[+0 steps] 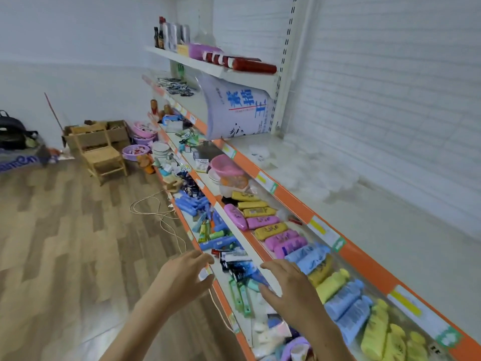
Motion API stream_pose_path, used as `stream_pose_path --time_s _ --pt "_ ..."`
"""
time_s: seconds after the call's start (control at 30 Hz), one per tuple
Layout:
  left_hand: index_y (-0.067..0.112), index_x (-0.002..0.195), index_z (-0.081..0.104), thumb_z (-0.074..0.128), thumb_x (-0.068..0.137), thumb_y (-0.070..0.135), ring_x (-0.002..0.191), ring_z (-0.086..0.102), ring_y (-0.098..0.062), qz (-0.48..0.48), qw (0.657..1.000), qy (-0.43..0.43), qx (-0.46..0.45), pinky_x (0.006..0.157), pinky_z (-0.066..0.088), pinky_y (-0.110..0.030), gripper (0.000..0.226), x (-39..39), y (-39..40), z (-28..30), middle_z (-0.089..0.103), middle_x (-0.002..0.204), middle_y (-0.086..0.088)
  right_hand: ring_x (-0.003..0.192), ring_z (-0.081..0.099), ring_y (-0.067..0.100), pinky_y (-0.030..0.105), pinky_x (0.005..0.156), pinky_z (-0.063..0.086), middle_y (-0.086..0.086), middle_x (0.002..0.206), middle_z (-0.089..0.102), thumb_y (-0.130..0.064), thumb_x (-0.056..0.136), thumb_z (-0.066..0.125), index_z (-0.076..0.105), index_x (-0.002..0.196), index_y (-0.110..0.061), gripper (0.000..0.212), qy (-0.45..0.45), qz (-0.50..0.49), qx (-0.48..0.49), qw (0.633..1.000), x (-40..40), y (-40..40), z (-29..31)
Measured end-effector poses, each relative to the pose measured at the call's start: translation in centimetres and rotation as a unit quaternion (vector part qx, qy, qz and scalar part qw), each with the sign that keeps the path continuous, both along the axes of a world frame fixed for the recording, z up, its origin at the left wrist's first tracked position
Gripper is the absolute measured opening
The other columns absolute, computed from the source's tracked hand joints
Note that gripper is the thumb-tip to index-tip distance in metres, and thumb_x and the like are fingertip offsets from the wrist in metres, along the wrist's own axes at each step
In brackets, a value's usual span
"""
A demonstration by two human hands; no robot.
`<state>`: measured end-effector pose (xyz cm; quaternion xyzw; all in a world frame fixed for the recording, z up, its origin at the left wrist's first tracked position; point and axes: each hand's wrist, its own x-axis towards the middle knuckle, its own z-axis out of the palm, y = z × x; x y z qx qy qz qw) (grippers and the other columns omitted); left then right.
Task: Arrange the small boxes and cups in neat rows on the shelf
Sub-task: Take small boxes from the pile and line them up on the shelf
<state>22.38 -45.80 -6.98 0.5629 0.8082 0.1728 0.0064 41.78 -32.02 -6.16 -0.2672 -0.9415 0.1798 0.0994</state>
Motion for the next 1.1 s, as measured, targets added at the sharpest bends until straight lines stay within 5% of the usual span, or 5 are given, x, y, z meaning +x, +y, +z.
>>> stream_pose_path --time_s 0.17,0.57,0.77,1.1 --pt "0.033 0.12 0.051 0.044 0.091 0.043 0.103 0.053 -0.005 -0.021 1.0 0.005 0.006 0.084 0.035 -0.02 0.031 -4.9 4.1 0.0 0.056 0.113 0.015 0.117 0.04 0.002 0.017 0.097 0.033 -0.016 0.126 0.046 -0.041 0.091 0.05 0.046 0.128 -0.031 0.038 0.012 -0.008 -0.005 1.0 -4.9 4.2 0.9" --pt "0.03 0.117 0.054 0.049 0.09 0.038 0.099 0.054 -0.006 -0.107 0.993 0.019 0.036 0.07 0.033 -0.008 0.028 -16.2 23.5 4.0 0.056 0.111 0.013 0.111 0.045 0.003 0.018 0.091 0.036 -0.023 0.114 0.048 -0.055 0.08 0.041 0.053 0.119 -0.033 0.046 0.103 -0.079 0.062 0.99 -13.8 22.0 5.4" --pt "0.029 0.112 0.057 0.047 0.085 0.044 0.091 0.056 -0.006 -0.174 0.981 0.011 0.08 0.075 0.046 -0.023 0.033 -20.2 35.8 7.8 0.057 0.103 0.013 0.115 0.042 0.0 0.019 0.093 0.034 -0.02 0.124 0.047 -0.041 0.089 0.053 0.048 0.125 -0.033 0.037 0.117 -0.131 0.086 0.981 -15.5 30.9 9.6" --pt "0.025 0.119 0.053 0.052 0.089 0.037 0.097 0.055 -0.009 -0.286 0.953 0.053 0.089 0.084 0.045 -0.025 0.032 -23.6 55.4 10.3 0.057 0.113 0.008 0.118 0.04 0.012 0.026 0.094 0.035 -0.007 0.131 0.046 -0.038 0.091 0.051 0.046 0.128 -0.027 0.039 0.03 -0.269 0.073 0.96 -18.4 42.6 9.6"
